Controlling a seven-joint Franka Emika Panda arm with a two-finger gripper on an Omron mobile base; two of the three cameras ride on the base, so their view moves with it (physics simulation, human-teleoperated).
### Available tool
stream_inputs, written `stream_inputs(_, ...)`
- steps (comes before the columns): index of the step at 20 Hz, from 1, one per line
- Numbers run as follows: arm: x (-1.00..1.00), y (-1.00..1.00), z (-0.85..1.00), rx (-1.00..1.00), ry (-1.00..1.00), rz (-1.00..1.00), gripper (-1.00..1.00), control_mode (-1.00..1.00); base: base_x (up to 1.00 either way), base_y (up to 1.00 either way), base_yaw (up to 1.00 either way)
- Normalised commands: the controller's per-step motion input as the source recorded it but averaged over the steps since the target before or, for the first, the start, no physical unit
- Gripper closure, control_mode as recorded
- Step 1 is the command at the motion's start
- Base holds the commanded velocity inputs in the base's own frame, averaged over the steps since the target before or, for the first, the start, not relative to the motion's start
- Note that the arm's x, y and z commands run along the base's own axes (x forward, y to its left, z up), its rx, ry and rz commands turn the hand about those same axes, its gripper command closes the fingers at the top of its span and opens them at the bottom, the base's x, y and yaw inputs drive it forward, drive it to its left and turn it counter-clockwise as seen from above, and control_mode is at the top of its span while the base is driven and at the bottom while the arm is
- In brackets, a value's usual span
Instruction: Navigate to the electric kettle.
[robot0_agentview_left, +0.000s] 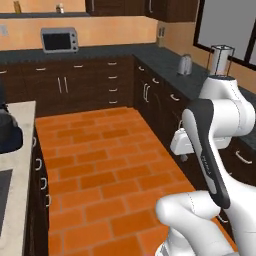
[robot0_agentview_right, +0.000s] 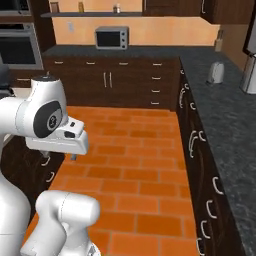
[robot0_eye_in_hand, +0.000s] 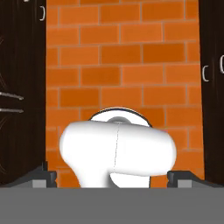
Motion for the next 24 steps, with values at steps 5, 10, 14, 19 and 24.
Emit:
stream_inputs(5, 0.0, 0.0, 0.0, 0.0, 0.0, 0.0, -1.0, 1.0, 1.0, 0.0, 0.0)
stream_inputs(10, 0.0, 0.0, 0.0, 0.0, 0.0, 0.0, -1.0, 1.0, 1.0, 0.0, 0.0)
stream_inputs(14, 0.0, 0.0, 0.0, 0.0, 0.0, 0.0, -1.0, 1.0, 1.0, 0.0, 0.0)
stream_inputs(19, 0.0, 0.0, 0.0, 0.0, 0.0, 0.0, -1.0, 1.0, 1.0, 0.0, 0.0)
stream_inputs(24, 0.0, 0.0, 0.0, 0.0, 0.0, 0.0, -1.0, 1.0, 1.0, 0.0, 0.0)
